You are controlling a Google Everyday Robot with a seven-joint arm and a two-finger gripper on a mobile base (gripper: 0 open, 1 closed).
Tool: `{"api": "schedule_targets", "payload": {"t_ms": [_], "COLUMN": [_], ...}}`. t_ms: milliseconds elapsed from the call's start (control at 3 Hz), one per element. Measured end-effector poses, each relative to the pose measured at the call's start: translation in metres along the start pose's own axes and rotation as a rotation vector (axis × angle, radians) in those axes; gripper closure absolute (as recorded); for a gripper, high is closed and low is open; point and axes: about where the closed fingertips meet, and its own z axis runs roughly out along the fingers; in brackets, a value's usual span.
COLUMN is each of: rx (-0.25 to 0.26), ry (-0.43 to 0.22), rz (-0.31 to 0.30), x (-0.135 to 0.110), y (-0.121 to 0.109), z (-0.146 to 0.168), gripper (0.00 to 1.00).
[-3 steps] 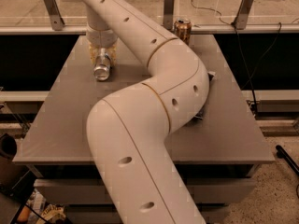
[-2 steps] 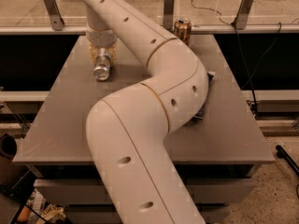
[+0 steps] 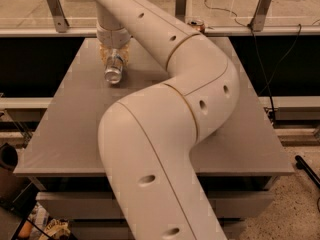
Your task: Place redbull can upright
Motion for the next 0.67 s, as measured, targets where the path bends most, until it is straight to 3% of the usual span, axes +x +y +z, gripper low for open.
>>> {"api": "schedule_targets", "payload": {"t_ms": [333,667], "rx": [-0.004,-0.034], "ry": [-0.048,-0.149], "rz": [0.02,0.026], "x": [0.004,0.009], "y": [-0.013,-0.033], "z": [-0.015,-0.037], "gripper": [1.0,1.0]}}
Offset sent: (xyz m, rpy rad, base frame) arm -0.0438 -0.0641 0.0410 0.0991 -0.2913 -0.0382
